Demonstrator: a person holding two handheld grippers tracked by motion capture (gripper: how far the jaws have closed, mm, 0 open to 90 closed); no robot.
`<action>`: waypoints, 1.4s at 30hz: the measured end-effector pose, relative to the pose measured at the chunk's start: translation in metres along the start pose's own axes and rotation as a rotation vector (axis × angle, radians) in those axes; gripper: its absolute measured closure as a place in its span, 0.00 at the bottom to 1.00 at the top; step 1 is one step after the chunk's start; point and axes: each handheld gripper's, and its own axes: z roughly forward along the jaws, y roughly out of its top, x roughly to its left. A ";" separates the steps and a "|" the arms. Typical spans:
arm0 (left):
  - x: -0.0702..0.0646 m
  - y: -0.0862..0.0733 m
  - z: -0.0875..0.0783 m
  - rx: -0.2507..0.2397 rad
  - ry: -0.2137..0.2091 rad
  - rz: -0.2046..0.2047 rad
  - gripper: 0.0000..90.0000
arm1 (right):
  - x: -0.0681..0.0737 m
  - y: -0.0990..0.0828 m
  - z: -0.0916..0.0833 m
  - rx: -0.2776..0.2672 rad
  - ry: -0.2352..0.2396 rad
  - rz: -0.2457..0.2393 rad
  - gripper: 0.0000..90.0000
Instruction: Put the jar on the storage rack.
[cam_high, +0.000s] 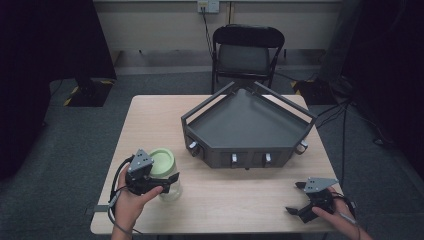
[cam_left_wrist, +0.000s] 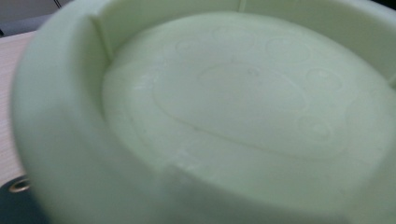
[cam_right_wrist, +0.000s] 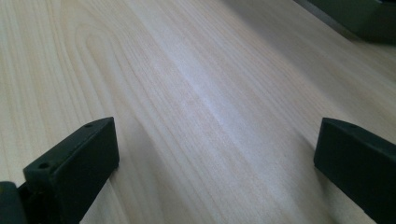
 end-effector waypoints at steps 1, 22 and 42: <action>0.000 0.000 0.000 0.001 0.002 0.010 0.10 | 0.000 0.000 0.000 0.000 0.000 0.000 0.00; -0.009 0.032 -0.004 0.012 -0.015 -0.019 0.12 | 0.000 0.000 0.000 0.000 0.000 0.000 0.00; -0.030 0.093 0.001 0.023 -0.075 -0.010 0.12 | 0.000 0.000 0.000 0.000 0.000 0.000 0.00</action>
